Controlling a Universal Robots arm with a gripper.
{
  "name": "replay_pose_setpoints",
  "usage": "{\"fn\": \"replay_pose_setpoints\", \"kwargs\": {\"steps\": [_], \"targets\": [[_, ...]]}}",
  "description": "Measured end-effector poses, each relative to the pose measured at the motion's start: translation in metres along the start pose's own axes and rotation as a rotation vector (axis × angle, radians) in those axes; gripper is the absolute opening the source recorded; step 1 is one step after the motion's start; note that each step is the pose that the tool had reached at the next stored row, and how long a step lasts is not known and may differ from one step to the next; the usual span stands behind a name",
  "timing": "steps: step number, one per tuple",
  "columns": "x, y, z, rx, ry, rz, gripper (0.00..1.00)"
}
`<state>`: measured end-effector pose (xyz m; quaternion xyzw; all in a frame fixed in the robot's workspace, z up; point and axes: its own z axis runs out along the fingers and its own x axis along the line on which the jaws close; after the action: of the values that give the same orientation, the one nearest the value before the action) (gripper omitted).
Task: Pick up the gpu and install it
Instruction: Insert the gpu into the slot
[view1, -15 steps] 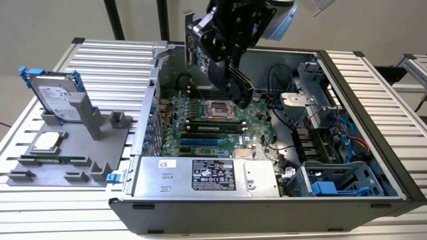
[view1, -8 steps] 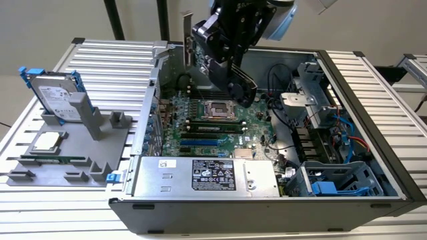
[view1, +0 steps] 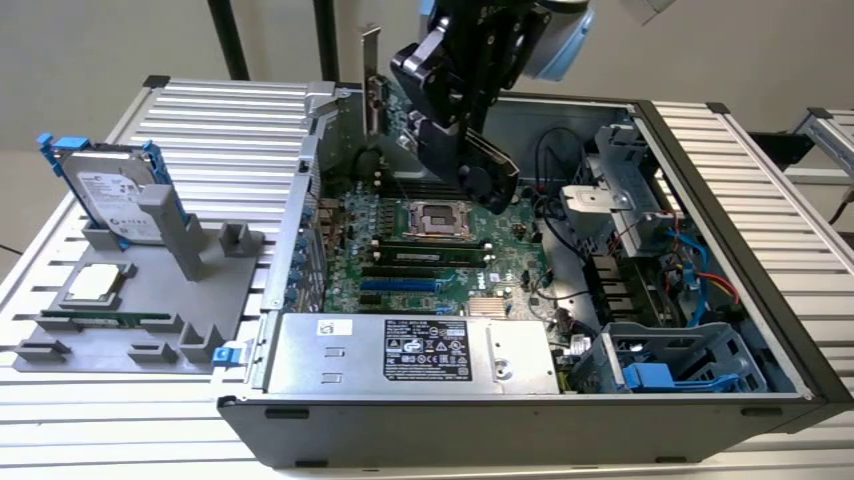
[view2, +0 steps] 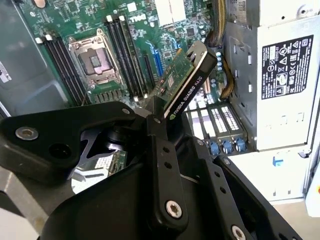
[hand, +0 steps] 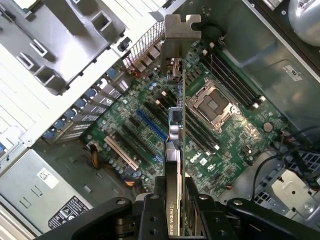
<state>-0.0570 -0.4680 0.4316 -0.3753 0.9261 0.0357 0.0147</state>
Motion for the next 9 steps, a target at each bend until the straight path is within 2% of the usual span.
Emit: {"fn": "replay_pose_setpoints", "kwargs": {"steps": [4,9], "targets": [[0.0000,0.0000,0.0000,-0.0011,0.0010,-0.019,0.00],[-0.0009,-0.0009,0.0000,-0.0036,0.0036,-0.066,0.00]]}}
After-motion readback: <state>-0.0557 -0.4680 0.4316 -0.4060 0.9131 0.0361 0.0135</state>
